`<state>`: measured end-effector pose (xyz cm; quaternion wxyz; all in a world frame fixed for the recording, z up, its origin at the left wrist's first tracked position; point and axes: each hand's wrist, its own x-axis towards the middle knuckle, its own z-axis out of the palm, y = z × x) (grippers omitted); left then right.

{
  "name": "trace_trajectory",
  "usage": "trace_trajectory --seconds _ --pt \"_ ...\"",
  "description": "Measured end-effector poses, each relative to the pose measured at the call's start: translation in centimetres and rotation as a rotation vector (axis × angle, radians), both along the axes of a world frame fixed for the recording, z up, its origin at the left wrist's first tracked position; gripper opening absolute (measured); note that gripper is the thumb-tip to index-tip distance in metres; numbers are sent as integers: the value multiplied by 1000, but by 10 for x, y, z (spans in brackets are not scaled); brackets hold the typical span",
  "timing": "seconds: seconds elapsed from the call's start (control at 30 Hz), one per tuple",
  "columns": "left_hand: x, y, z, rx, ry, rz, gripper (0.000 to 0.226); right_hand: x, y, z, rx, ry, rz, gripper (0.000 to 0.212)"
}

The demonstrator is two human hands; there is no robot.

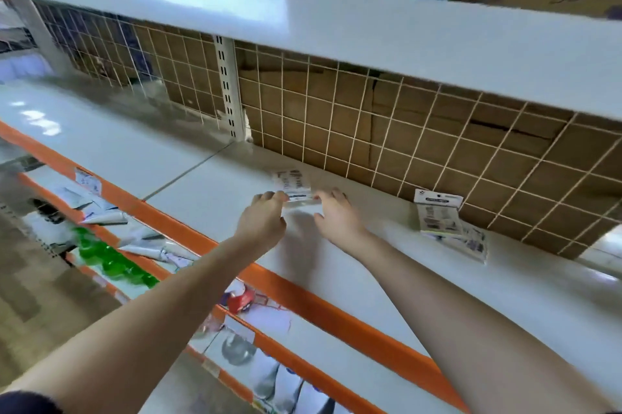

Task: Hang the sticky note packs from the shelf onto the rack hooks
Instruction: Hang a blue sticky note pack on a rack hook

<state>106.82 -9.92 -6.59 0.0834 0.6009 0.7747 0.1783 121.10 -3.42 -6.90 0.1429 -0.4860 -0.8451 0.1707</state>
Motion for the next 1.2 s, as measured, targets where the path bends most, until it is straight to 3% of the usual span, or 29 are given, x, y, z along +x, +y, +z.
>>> trace_trajectory --seconds 0.23,0.47,0.6,0.73,0.87,0.93,1.0,1.1,1.2 --pt "-42 51 -21 -23 48 -172 43 -31 31 -23 58 -127 -89 45" --pt "-55 67 -31 155 68 -212 23 -39 39 -32 153 -22 -178 23" --pt "-45 66 -25 283 -52 -261 17 -27 33 -28 128 239 -272 19" --pt "-8 61 -8 350 -400 -233 16 -6 19 -12 -16 702 -557 8" --pt "32 65 4 392 -624 -246 18 30 9 5 -36 825 -630 18" --pt "46 70 8 372 -731 -189 20 53 8 10 -20 801 -691 14" --pt "56 73 6 352 -816 -167 20 75 11 8 -17 642 -752 10" --pt "67 75 0 308 -937 -180 19 106 18 -5 12 119 -761 34" --pt "73 76 -7 267 -968 -174 19 124 19 -15 -54 -75 -786 58"
